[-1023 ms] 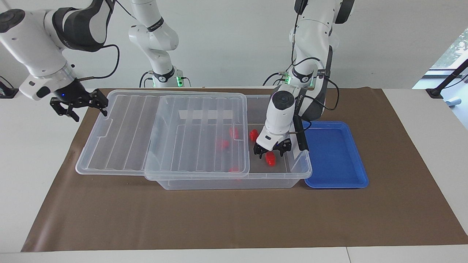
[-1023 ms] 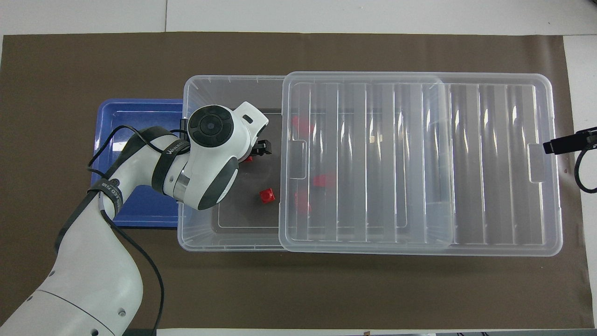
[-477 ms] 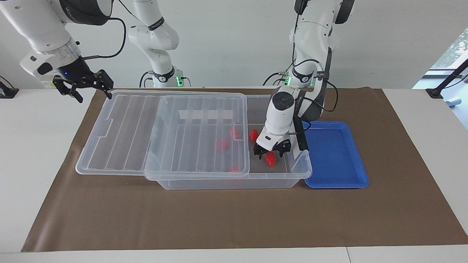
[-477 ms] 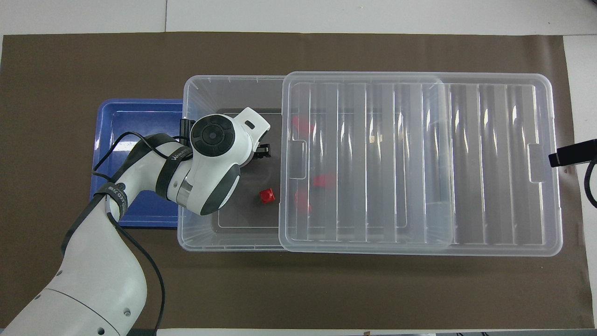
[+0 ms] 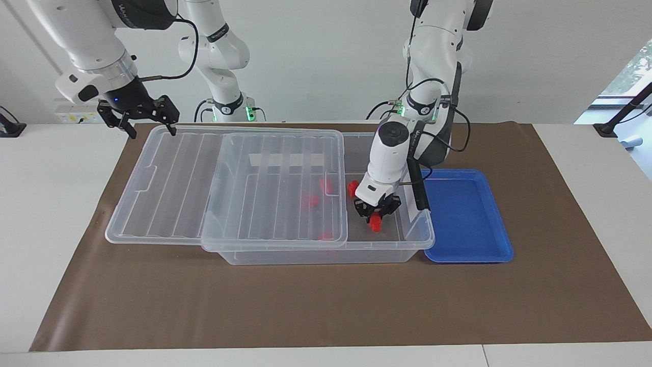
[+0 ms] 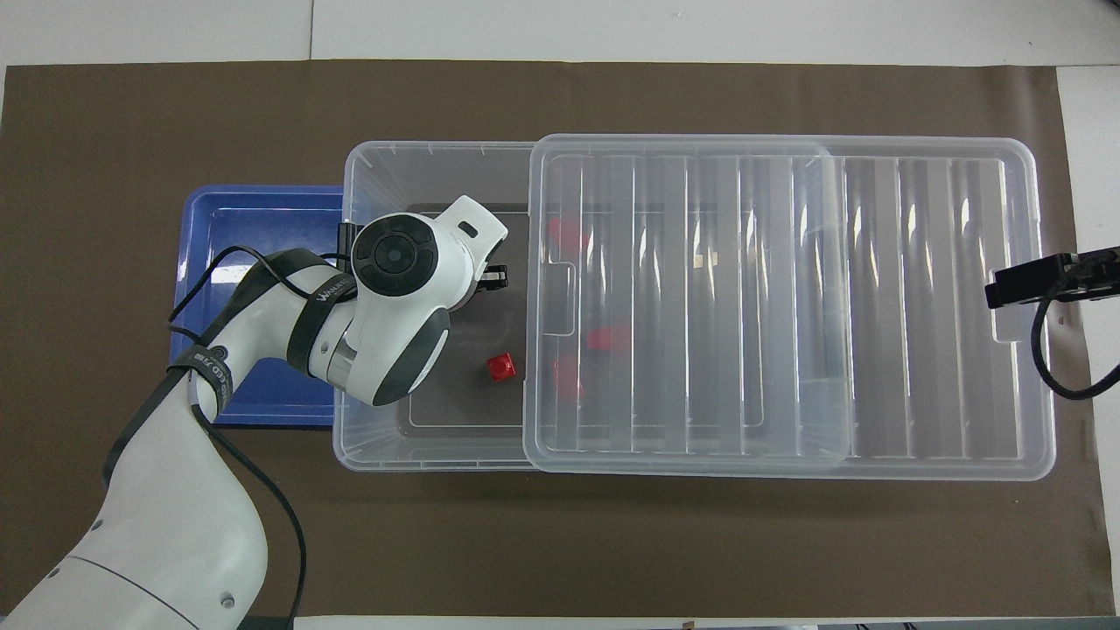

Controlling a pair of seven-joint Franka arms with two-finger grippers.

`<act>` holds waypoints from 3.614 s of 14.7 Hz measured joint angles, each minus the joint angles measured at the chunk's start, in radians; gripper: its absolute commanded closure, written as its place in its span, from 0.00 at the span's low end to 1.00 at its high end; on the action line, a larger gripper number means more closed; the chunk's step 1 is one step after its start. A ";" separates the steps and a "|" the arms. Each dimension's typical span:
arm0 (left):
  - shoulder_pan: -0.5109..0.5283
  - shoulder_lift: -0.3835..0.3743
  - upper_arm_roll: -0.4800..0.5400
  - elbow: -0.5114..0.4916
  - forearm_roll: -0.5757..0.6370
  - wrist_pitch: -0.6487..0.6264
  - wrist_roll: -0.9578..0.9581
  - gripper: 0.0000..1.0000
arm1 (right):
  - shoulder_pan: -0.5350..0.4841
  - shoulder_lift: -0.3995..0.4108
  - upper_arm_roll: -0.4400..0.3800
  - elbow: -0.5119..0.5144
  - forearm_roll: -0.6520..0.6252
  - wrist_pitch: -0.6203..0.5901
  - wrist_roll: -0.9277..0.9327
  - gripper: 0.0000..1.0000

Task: Place red block in blue tray from box
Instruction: 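Lift the red block with the left gripper over the blue tray, then lower the red block into the blue tray and open the left gripper, then withdraw the left gripper while the right gripper slides the lid closed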

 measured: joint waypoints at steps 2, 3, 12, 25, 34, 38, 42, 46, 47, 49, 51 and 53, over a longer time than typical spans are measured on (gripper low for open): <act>0.001 -0.061 0.003 0.001 0.000 -0.053 0.000 1.00 | 0.000 0.000 0.000 -0.001 0.000 0.000 0.007 0.00; 0.001 -0.093 0.003 0.002 0.000 -0.082 0.000 1.00 | 0.000 0.000 0.000 -0.001 0.000 0.000 0.010 0.00; 0.055 -0.345 0.022 0.008 0.005 -0.393 0.135 1.00 | 0.000 -0.001 0.000 -0.014 -0.001 0.008 0.014 0.06; 0.350 -0.304 0.031 -0.174 0.005 -0.151 0.448 1.00 | -0.211 0.042 -0.013 -0.165 -0.010 0.292 -0.212 1.00; 0.408 -0.144 0.029 -0.215 0.005 0.040 0.493 1.00 | -0.236 0.118 -0.005 -0.207 -0.010 0.390 -0.252 1.00; 0.408 -0.108 0.026 -0.219 0.005 0.056 0.522 0.00 | -0.221 0.120 -0.003 -0.248 -0.010 0.420 -0.252 1.00; 0.408 -0.110 0.026 -0.216 0.005 0.061 0.560 0.00 | -0.221 0.120 -0.002 -0.252 -0.010 0.421 -0.252 1.00; 0.408 -0.141 0.026 -0.206 0.005 0.058 0.563 0.00 | -0.220 0.120 0.026 -0.254 -0.010 0.420 -0.219 1.00; 0.408 -0.154 0.027 -0.197 0.005 0.045 0.563 0.00 | -0.220 0.119 0.043 -0.254 -0.010 0.420 -0.188 1.00; 0.412 -0.175 0.028 -0.159 0.005 -0.020 0.563 0.00 | -0.219 0.119 0.082 -0.255 -0.010 0.418 -0.138 1.00; 0.422 -0.191 0.028 -0.093 0.005 -0.141 0.567 0.00 | -0.215 0.119 0.120 -0.257 -0.010 0.418 -0.081 1.00; 0.425 -0.205 0.029 -0.026 0.002 -0.252 0.568 0.00 | -0.212 0.119 0.151 -0.258 -0.010 0.418 -0.030 1.00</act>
